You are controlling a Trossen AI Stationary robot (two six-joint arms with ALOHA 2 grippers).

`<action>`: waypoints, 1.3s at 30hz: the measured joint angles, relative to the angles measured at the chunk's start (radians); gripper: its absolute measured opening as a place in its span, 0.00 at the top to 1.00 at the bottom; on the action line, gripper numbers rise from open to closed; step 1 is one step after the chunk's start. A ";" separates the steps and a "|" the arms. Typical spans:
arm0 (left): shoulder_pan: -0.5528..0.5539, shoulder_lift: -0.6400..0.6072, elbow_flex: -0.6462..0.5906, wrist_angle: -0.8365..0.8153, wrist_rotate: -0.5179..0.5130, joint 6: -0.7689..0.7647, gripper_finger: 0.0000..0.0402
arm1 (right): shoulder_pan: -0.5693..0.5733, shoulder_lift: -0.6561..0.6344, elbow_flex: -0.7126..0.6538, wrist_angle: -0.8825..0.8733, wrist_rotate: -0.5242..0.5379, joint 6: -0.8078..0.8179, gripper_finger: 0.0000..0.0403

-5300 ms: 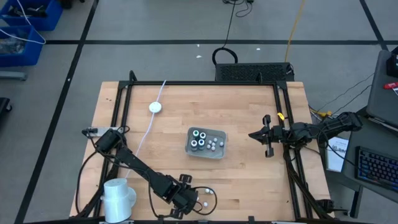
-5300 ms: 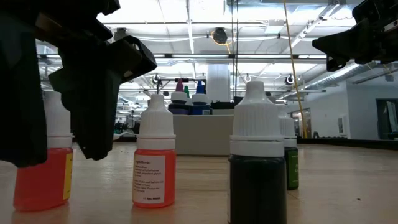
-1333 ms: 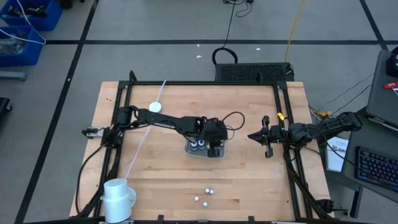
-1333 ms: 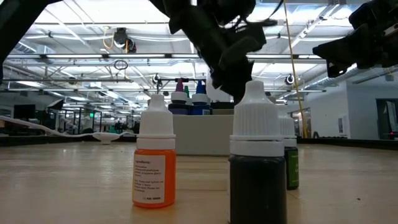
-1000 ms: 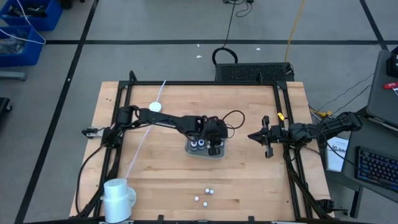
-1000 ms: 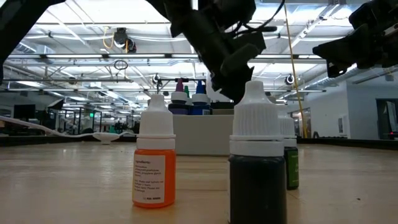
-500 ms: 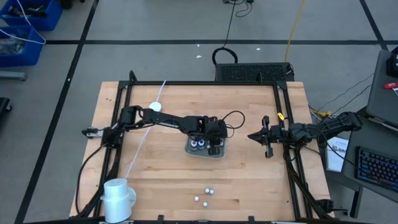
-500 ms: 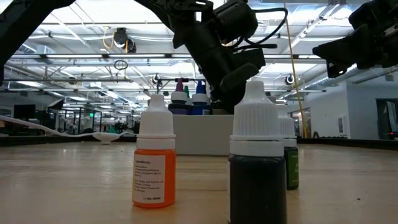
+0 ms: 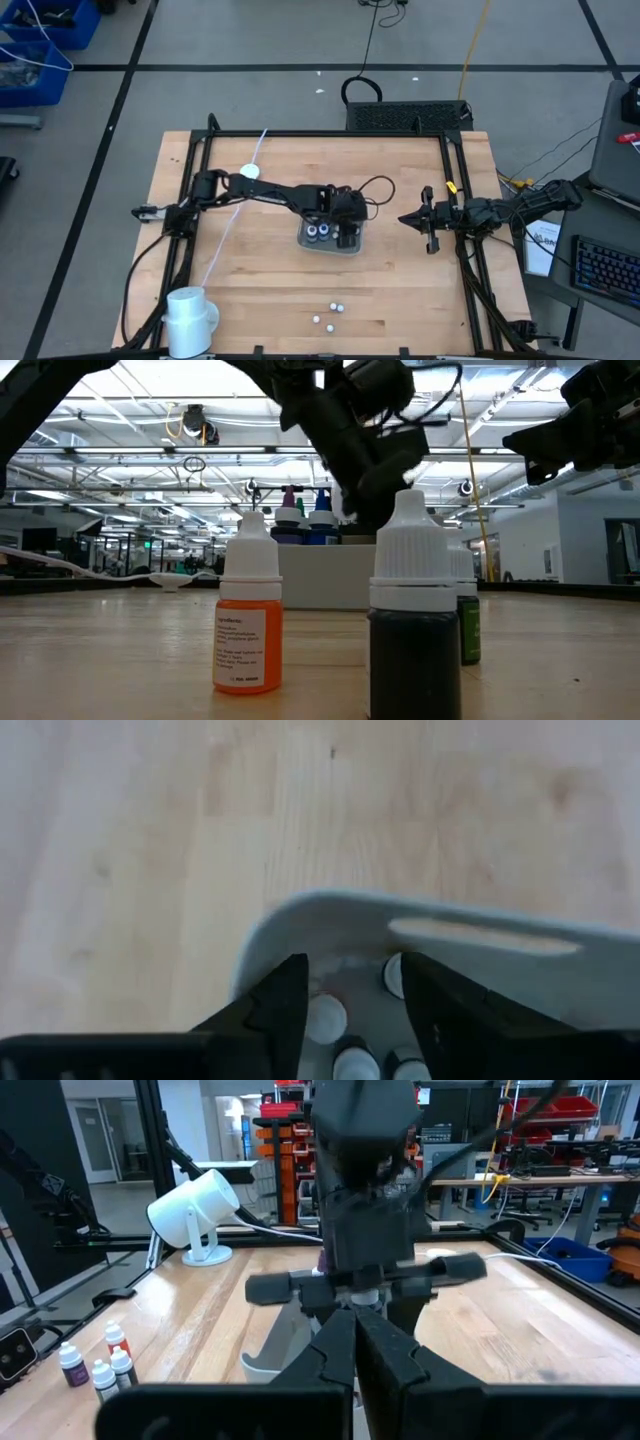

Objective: Pick & Place food coloring
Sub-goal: Put the small green food coloring bottle into the gray container

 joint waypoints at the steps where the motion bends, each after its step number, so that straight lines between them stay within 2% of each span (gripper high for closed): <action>1: -0.001 -0.009 0.014 -0.018 0.000 0.000 0.58 | 0.000 0.000 0.000 0.000 0.000 0.000 1.00; 4: -0.017 -0.064 0.081 -0.120 -0.001 -0.006 0.58 | 0.000 0.000 0.000 0.000 0.000 -0.002 1.00; 8: -0.061 -0.161 0.178 -0.336 0.000 0.015 0.58 | 0.000 0.000 0.000 0.000 0.000 -0.021 1.00; 10: -0.087 -0.240 0.179 -0.394 0.008 0.047 0.58 | 0.000 0.000 0.000 0.000 0.000 -0.023 1.00; 12: -0.118 -0.349 0.125 -0.407 0.000 0.078 0.60 | 0.000 0.000 0.000 0.001 0.000 -0.015 1.00; 15: -0.161 -0.563 -0.033 -0.361 -0.072 0.085 0.66 | 0.000 0.006 0.000 0.001 0.001 -0.010 1.00; 18: -0.190 -0.805 -0.309 -0.218 -0.166 0.033 0.72 | 0.000 0.015 0.000 -0.004 0.003 -0.006 1.00; 20: -0.193 -0.970 -0.536 -0.067 -0.191 0.014 0.77 | 0.000 0.022 0.000 0.002 0.003 0.000 1.00; 24: -0.166 -1.262 -1.014 0.264 -0.163 -0.001 0.89 | 0.000 0.029 0.000 0.017 0.031 -0.007 1.00; 26: -0.138 -1.365 -1.198 0.440 -0.162 -0.037 0.96 | 0.000 0.030 0.000 0.027 0.065 -0.012 1.00; 28: -0.117 -1.450 -1.341 0.640 -0.143 -0.058 0.98 | 0.000 0.030 0.000 0.026 0.110 -0.024 1.00; 31: -0.093 -1.537 -1.501 0.850 -0.081 0.020 0.98 | 0.000 0.031 0.000 0.026 0.167 -0.026 1.00; 33: -0.068 -1.588 -1.561 0.892 -0.073 0.080 0.99 | -0.001 0.031 0.000 0.025 0.187 -0.026 1.00; 36: -0.010 -1.685 -1.571 0.827 -0.079 0.094 0.99 | 0.000 0.031 0.000 0.020 0.180 -0.015 1.00; 39: 0.044 -1.778 -1.554 0.713 -0.010 0.108 0.99 | 0.000 0.037 0.000 0.001 0.129 0.010 1.00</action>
